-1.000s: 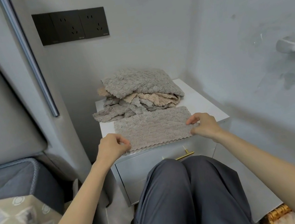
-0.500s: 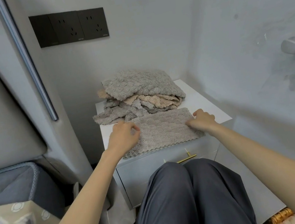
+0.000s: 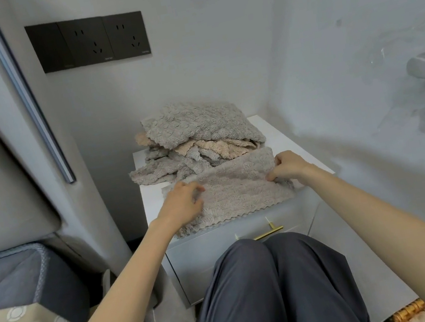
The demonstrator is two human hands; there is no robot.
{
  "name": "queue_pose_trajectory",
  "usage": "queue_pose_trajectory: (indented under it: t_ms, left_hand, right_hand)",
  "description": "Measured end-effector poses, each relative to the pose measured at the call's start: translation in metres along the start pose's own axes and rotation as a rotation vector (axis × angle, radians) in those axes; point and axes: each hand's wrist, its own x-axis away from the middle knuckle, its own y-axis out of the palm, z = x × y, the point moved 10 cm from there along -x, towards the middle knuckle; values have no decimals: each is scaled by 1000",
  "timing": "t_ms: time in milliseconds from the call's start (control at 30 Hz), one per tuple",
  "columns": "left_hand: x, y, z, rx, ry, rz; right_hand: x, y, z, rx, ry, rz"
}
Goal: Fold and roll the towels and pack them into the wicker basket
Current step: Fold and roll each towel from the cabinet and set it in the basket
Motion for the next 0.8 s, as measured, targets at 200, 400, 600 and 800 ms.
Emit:
queue_pose_trajectory:
  t_ms: [200,400,600,800]
  left_hand:
    - [-2,-10,-9,54,-57,61]
    - [0,-14,-23,76,-119,53]
    - [4,-11,-34,131,-149,-9]
    - [3,0,-35,185,-142,-43]
  right_hand:
    - [23,-32,-57,-133,-293,53]
    - [34,-52,-129,72,-531,267]
    - [23,-43,-196,265,-678,355]
    - [10,-21,-238,307,-772,399]
